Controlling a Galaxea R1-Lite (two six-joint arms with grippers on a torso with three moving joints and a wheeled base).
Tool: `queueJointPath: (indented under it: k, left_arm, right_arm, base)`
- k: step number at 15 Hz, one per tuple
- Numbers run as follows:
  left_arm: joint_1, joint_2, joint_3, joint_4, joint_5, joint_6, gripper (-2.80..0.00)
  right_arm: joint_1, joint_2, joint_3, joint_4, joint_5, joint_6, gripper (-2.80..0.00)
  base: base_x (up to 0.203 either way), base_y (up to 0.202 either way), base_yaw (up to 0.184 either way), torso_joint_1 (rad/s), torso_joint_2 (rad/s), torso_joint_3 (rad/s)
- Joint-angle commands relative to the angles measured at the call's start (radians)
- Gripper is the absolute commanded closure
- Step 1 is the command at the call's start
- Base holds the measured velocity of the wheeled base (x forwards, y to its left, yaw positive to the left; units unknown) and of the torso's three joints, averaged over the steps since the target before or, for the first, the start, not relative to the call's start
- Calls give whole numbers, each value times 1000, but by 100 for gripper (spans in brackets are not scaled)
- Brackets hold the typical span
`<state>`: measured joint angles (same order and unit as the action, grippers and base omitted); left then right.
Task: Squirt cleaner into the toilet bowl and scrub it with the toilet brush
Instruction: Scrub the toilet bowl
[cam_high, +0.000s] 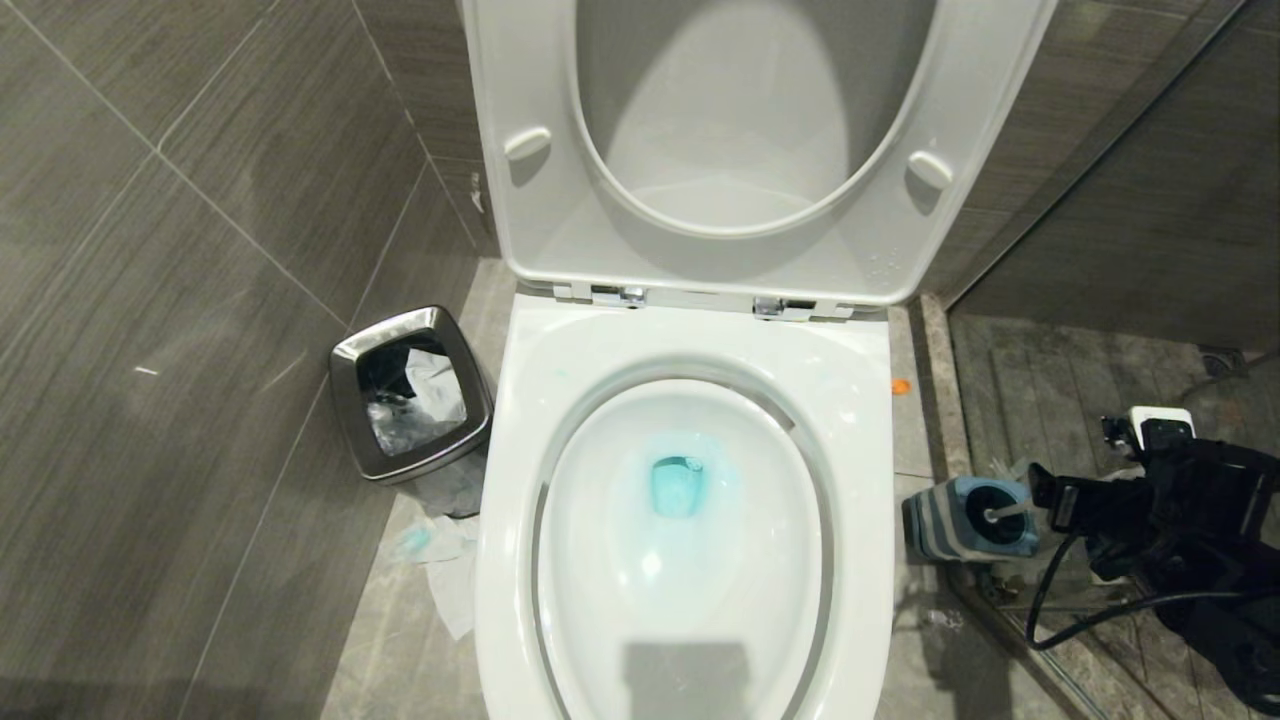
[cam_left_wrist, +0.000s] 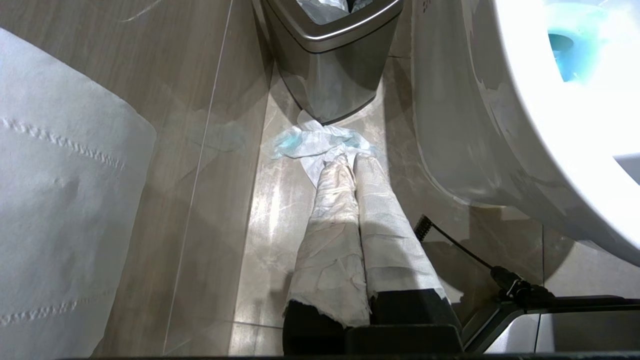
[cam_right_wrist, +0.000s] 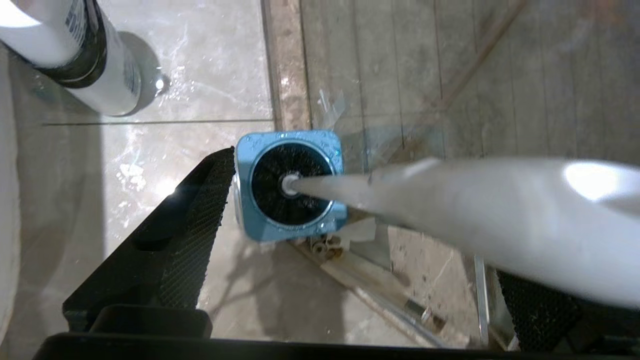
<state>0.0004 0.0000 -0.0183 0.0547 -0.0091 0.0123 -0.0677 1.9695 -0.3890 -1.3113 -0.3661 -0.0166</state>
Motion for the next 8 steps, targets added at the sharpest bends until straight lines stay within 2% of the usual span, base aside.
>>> queueJointPath:
  k: [1, 6, 7, 8]
  left_arm:
    - [0, 0, 0, 1, 0, 0, 0]
    - [0, 0, 0, 1, 0, 0, 0]
    - [0, 0, 0, 1, 0, 0, 0]
    - [0, 0, 0, 1, 0, 0, 0]
  right_arm:
    - [-3, 12, -22, -8, -2, -6, -280]
    - [-3, 19, -33, -9, -2, -14, -280]
    - [-3, 19, -31, -9, -2, -14, 0]
    - [-3, 18, -27, -11, -2, -16, 0]
  base:
    - [0, 0, 0, 0, 0, 0]
    - [0, 0, 0, 0, 0, 0]
    - [0, 0, 0, 0, 0, 0]
    - [0, 0, 0, 0, 0, 0]
